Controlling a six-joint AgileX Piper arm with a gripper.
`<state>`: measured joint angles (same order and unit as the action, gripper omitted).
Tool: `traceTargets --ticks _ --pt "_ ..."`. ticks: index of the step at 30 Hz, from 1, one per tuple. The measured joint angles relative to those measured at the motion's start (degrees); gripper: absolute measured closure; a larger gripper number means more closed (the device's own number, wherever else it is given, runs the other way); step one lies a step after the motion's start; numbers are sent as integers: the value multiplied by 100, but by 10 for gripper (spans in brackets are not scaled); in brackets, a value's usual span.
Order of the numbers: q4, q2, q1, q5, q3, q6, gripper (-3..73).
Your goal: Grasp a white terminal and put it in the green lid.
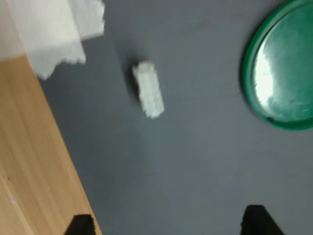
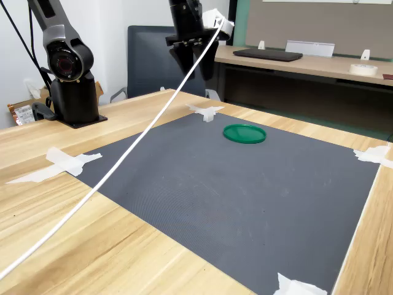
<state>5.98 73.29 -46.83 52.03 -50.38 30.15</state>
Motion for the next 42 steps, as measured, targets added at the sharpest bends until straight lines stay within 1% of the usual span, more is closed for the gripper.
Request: traceTargets --ticks 3,7,10,14,17,25,31,42 --pt "12 167 -30 70 -196 -87 116" --pt "12 382 -30 70 -244 64 116" --pt "-35 585 -30 70 -244 306 116" --pt "-193 806 -30 64 -244 733 116" --pt "-226 949 -30 -12 -244 958 116" --pt "-226 1334 -32 -364 -246 1078 116" --pt "-233 1659 -32 -484 -256 1238 116" --pt "-276 1998 -32 -638 -295 1256 116"
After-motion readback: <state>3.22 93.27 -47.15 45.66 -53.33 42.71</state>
